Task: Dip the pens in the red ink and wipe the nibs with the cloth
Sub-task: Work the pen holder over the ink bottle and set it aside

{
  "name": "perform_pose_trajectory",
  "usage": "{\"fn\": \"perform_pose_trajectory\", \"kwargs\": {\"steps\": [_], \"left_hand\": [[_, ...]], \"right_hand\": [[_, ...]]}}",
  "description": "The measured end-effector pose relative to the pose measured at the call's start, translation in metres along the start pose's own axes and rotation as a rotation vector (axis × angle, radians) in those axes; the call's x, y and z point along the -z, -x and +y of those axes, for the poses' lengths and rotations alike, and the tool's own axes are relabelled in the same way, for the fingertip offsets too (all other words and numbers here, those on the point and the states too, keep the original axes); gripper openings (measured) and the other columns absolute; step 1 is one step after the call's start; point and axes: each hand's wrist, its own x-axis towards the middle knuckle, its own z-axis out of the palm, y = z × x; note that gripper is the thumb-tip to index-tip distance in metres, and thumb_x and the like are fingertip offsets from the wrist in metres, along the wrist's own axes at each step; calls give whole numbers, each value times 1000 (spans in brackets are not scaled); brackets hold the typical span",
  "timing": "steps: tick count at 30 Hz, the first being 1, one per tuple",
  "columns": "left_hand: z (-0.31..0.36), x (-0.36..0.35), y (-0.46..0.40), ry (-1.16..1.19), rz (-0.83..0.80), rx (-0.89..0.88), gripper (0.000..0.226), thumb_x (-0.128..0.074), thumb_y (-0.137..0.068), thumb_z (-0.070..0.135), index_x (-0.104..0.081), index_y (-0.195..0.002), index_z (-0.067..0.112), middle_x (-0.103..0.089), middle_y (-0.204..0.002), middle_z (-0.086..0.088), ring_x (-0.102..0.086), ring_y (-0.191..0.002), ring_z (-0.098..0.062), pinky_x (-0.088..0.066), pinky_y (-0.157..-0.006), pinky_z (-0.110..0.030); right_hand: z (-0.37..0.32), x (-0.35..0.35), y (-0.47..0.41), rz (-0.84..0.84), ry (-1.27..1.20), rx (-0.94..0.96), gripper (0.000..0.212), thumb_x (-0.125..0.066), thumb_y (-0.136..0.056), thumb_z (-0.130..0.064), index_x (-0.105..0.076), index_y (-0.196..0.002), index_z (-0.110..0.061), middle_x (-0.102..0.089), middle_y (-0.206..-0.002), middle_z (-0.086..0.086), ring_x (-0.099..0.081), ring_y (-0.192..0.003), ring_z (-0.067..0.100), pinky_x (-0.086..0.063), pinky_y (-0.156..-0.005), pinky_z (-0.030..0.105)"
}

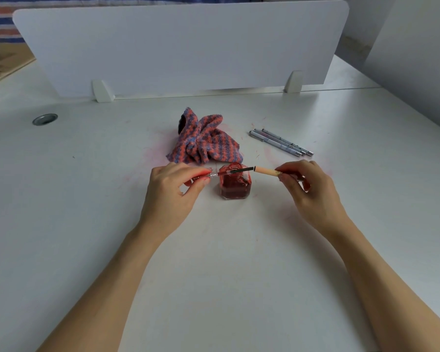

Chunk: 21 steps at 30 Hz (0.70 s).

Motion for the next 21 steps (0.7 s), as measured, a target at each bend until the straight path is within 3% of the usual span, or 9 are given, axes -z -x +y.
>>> {"fn": "perform_pose_trajectory", "kwargs": {"steps": [5, 21], "left_hand": [[-1, -1, 1, 3, -33, 9, 24, -57, -82, 30, -72, -91, 14, -70, -85, 2, -58, -74, -11, -40, -76, -35], [-1, -2, 1, -4, -32, -10, 23, -57, -81, 31, -72, -89, 15, -69, -81, 3, -54, -71, -9, -39, -75, -34]], "right_hand": [[2, 0, 0, -5, -5, 15, 10, -58, -87, -10, -64, -92, -16, -51, -78, -23, -46, -78, -3, -34, -66, 5], [6, -3, -2, -38, -34, 59, 11, -58, -86, -12, -65, -92, -18, -54, -79, -21, -45, -79, -3, -33, -69, 5]]}}
